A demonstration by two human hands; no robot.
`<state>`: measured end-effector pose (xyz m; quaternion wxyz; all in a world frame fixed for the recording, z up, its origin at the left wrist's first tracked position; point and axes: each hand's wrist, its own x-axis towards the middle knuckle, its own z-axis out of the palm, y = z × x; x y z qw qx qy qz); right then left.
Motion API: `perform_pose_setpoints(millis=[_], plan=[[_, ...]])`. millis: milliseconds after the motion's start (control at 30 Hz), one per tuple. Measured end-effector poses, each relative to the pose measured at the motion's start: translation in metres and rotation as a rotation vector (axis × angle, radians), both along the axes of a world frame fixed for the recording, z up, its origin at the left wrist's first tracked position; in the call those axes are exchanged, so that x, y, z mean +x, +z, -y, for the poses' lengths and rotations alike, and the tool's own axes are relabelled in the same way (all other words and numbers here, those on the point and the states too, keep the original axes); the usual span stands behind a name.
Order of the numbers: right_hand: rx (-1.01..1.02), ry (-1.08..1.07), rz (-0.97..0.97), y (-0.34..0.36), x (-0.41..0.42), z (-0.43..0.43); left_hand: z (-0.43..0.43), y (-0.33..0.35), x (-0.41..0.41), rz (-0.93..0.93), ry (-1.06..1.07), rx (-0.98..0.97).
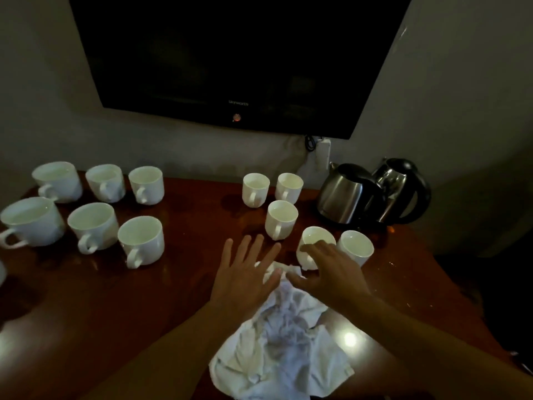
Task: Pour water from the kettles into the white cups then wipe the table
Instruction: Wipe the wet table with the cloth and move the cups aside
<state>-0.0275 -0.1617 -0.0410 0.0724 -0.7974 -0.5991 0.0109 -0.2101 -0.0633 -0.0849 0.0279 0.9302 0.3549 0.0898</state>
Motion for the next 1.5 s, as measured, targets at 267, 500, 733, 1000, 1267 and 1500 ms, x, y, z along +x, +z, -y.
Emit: perform_pose_setpoints(millis=[267,500,733,1000,1267,1500], plan=[[-0.018,-0.131,0.035,0.018,0.046,-0.031,-0.03,0.03,0.021,-0.013,0.013,0.129],[-0.139,-0.152,0.021,0.011,0.055,-0.059,-0.064,0.024,0.051,-0.04,0.01,0.079],[-0.283,-0.205,0.017,0.008,0.071,-0.075,-0.104,0.013,0.089,0.002,-0.103,-0.005],[-0.325,-0.204,-0.022,0.002,0.078,-0.079,-0.128,0.003,0.118,0.003,-0.146,-0.145],[-0.268,-0.248,-0.157,-0.001,0.078,-0.081,-0.141,0.011,0.141,-0.038,-0.098,-0.318],[-0.232,-0.217,-0.188,0.003,0.069,-0.094,-0.139,0.028,0.123,-0.09,-0.063,-0.258]])
